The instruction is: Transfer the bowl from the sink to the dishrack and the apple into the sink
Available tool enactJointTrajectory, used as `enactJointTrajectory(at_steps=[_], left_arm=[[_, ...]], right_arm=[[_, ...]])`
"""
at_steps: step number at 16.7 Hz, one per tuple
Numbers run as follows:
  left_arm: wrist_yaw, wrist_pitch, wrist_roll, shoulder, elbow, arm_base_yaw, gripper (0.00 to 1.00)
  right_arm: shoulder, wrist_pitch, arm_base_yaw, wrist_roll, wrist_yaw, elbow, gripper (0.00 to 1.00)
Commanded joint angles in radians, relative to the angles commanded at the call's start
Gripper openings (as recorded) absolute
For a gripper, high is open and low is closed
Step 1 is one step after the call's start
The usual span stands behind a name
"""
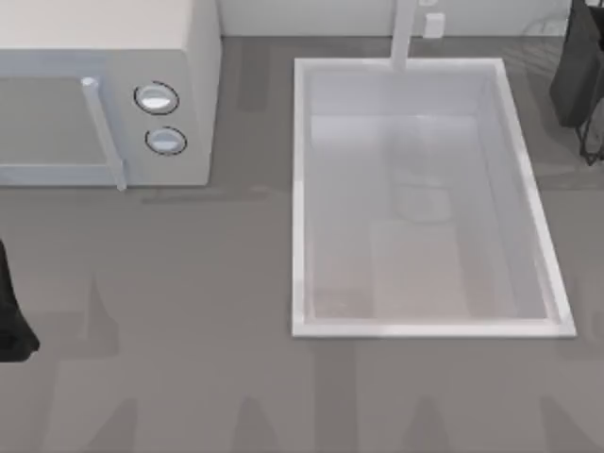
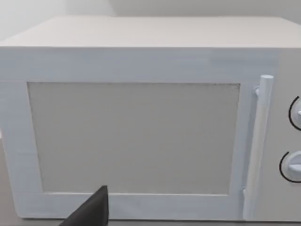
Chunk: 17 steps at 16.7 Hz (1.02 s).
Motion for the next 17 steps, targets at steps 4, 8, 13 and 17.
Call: enactJointTrajectory(at_steps=[4,8,13,17], left_arm=[[0.0,0.0,0.0,0.0,0.0,0.0,1.0],[0.0,0.0,0.0,0.0,0.0,0.0,1.0],[0.0,0.0,0.0,0.0,0.0,0.0,1.0],[0.0,0.0,0.0,0.0,0.0,0.0,1.0]], right_arm=[[0.0,0.0,0.0,0.0,0.0,0.0,1.0],[0.034,-0.027,-0.006,-0.007,-0.004,0.031,1.0],[0.296,-0.221,-0.06,-0.058,-0.008,0.232,1.0],[0.645,-0.463,-0.132,-0.124,0.001,0.46,1.0]])
